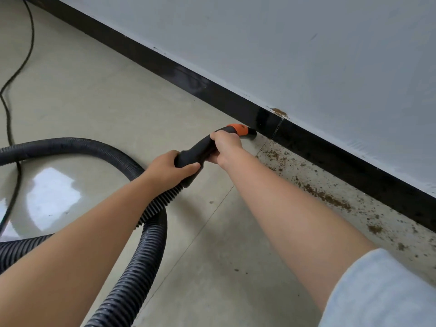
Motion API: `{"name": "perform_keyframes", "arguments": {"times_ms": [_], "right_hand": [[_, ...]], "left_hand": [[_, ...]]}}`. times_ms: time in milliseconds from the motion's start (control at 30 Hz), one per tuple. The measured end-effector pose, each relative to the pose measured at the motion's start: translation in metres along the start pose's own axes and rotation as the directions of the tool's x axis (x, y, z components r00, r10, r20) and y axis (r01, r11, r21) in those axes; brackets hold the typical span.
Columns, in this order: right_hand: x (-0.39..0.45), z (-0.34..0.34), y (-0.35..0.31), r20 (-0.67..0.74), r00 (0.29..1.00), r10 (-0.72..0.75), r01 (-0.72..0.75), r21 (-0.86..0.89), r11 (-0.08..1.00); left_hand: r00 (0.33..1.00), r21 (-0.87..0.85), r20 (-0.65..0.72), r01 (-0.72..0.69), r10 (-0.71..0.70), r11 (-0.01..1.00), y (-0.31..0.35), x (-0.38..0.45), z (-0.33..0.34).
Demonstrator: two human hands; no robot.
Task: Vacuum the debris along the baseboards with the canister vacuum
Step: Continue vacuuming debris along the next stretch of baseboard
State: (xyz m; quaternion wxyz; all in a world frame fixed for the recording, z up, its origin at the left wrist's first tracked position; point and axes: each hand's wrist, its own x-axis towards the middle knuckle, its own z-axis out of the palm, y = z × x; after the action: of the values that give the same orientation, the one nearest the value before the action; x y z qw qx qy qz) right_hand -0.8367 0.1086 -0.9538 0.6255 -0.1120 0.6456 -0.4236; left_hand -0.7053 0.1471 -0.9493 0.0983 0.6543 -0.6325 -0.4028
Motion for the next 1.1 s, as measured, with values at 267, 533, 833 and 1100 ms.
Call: {"name": "perform_keyframes", "arguments": {"times_ms": [267, 533, 833, 1100], "right_hand": [[0.015, -0.014, -0.008, -0.045, 0.999, -0.002, 0.001, -0.025, 1.000], [0.017, -0.018, -0.008, -0.059, 0.998, 0.014, -0.016, -0.042, 0.999], [0.012, -0.030, -0.008, -0.103, 0.994, 0.035, -0.036, -0.006, 0.999], [0.007, -0.040, -0.008, -0.138, 0.989, 0.045, -0.045, 0.004, 0.999]], "left_hand": [[0.996, -0.085, 0.081, -0.023, 0.030, 0.996, 0.010, 0.013, 0.007], [0.992, -0.132, 0.124, -0.013, 0.030, 0.991, 0.015, 0.014, 0.005], [0.983, -0.151, 0.179, -0.011, 0.039, 0.988, 0.022, 0.013, 0.009], [0.975, -0.133, 0.220, -0.002, 0.031, 0.991, 0.027, 0.012, 0.014]]}}
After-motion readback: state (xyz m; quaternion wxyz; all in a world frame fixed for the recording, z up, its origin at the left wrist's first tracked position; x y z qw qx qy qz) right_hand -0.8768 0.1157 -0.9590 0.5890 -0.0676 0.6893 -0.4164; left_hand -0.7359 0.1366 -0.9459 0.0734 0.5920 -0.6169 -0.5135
